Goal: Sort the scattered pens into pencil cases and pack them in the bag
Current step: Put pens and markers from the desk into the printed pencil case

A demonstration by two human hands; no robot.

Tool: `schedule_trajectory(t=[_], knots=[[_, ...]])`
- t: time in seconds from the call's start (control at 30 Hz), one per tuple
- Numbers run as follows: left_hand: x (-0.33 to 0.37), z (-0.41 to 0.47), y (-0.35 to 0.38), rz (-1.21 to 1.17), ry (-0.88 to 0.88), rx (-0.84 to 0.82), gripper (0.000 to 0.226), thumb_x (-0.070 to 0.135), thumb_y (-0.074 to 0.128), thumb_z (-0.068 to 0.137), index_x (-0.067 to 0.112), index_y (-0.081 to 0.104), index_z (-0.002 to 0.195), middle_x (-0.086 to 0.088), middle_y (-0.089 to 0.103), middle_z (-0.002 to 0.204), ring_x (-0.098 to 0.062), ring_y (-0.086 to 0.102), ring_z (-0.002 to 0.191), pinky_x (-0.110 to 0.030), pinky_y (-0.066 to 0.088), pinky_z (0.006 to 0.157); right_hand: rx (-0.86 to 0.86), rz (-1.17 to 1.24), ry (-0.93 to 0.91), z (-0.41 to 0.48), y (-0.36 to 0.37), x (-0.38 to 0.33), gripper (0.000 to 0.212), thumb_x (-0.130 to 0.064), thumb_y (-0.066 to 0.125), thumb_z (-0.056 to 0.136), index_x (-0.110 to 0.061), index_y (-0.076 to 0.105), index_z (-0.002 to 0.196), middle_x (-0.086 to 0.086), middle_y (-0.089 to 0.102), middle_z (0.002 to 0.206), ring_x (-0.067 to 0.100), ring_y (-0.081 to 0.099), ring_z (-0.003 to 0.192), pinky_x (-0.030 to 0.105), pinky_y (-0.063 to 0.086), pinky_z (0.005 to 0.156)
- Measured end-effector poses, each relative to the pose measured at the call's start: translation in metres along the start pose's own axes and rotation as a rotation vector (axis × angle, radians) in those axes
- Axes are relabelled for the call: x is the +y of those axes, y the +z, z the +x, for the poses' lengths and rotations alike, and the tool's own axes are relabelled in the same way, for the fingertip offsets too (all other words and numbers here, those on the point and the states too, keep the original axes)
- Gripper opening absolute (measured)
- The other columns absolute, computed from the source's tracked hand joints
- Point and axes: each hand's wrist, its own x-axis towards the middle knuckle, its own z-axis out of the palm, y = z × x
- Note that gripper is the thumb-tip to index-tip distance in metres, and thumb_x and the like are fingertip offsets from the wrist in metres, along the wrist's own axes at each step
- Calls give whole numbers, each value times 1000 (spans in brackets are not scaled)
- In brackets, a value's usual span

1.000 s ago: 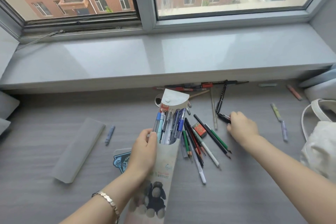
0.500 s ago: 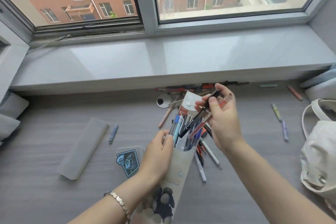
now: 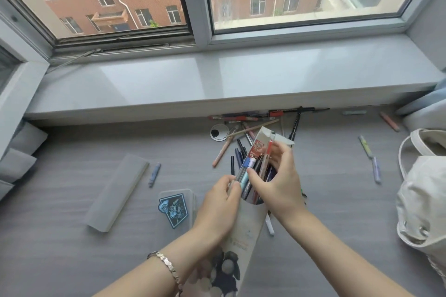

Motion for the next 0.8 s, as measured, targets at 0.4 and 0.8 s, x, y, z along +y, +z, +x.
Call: schedule_trajectory(t=[0.4, 0.8], knots=[[5, 14, 4, -49, 27, 6, 23, 20, 39, 94, 23, 57, 78, 11, 48, 55, 1, 42, 51, -19, 33, 52, 75, -145, -156, 29, -19, 8, 40, -12, 69, 77, -29, 43, 103, -4, 64, 87, -3, 58, 80, 1, 39, 68], [4, 35, 10, -42, 1, 6, 23, 22, 37, 94, 22, 55, 80, 10, 48, 58, -9, 43, 57, -31, 36, 57, -3, -350, -238, 56, -28, 8, 21, -27, 54, 84, -12, 64, 93, -14, 57, 87, 4, 50, 91, 27, 42, 88]])
